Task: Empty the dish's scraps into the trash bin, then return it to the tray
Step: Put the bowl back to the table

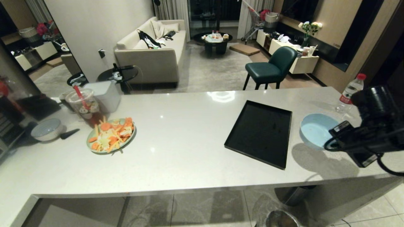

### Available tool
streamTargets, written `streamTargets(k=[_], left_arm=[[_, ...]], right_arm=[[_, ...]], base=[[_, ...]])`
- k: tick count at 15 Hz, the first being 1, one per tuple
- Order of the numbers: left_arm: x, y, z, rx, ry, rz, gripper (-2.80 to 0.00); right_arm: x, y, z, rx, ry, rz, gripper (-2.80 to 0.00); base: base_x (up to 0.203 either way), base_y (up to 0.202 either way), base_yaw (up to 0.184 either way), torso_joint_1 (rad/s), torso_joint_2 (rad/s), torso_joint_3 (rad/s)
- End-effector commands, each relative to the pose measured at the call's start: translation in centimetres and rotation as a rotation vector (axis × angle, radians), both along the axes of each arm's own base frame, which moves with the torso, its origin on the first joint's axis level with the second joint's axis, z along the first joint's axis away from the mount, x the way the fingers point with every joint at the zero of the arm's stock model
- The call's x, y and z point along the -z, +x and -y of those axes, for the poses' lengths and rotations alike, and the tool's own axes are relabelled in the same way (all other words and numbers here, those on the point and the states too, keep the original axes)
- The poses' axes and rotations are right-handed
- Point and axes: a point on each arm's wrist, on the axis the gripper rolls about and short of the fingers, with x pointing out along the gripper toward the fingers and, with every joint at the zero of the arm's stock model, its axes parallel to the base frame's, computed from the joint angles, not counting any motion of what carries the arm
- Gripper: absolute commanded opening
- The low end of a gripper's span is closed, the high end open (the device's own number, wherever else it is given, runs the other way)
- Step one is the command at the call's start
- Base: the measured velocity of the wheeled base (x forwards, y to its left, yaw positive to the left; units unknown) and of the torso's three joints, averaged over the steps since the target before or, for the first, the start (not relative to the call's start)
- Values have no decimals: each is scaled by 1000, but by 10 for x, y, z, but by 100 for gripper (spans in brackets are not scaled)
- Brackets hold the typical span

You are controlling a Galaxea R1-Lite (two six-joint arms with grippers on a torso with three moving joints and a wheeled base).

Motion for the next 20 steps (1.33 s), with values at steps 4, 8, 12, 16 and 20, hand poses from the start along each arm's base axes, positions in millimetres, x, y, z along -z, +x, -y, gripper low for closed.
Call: streamTargets(k=[4, 8, 12, 16, 20], left_arm=[[0, 0, 0, -1, -1, -1, -280], [0, 0, 0, -1, -1, -1, -280], [0, 0, 0, 1, -1, -1, -280], [0, 0, 0, 0, -1, -1, -280], [0, 0, 0, -1, -1, -1, -280]], right_arm=[[17, 43, -41, 66, 94, 1, -280], [17, 54, -65, -53, 39, 24, -280], [56, 88, -76, -94, -7, -35, -280], [102, 115, -81, -92, -20, -96, -280], [116, 123, -85, -117, 13, -84, -280]], base=[[0, 0, 0, 0, 0, 0], [0, 0, 0, 0, 0, 0], [0, 0, 0, 0, 0, 0], [0, 0, 0, 0, 0, 0], [0, 0, 0, 0, 0, 0]])
